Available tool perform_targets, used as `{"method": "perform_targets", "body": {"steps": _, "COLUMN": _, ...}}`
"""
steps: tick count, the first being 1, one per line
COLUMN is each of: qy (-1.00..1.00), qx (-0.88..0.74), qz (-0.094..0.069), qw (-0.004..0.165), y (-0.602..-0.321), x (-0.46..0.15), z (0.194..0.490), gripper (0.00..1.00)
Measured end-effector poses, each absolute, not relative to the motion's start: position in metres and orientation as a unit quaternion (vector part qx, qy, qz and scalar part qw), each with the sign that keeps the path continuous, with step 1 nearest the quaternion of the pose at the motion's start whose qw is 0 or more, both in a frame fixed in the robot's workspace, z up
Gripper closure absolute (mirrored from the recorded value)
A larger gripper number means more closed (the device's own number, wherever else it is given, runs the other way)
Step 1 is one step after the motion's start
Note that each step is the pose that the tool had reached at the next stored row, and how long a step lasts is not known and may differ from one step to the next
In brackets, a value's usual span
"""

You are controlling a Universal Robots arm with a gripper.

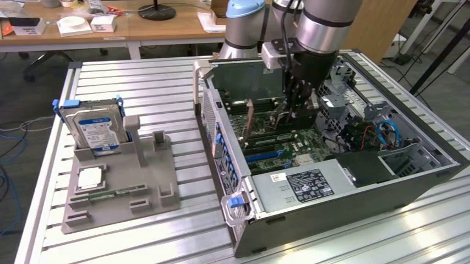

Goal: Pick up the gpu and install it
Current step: 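Insert the gpu into the slot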

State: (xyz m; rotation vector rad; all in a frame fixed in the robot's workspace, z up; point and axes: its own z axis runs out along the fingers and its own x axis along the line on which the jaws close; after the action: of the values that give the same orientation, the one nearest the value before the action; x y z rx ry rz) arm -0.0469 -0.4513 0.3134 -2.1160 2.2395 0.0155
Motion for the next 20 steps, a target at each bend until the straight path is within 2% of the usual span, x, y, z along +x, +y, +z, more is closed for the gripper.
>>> {"method": "perform_targets", "body": {"steps": 10, "qy": 0.727, "qx": -0.686, "qz": 0.005, "qw": 0.030, "y": -0.451, "x": -0.061, "z": 0.296, "gripper": 0.74}}
{"method": "perform_targets", "body": {"steps": 20, "qy": 0.727, "qx": -0.686, "qz": 0.005, "qw": 0.030, "y": -0.451, "x": -0.061, "z": 0.294, "gripper": 0.74}}
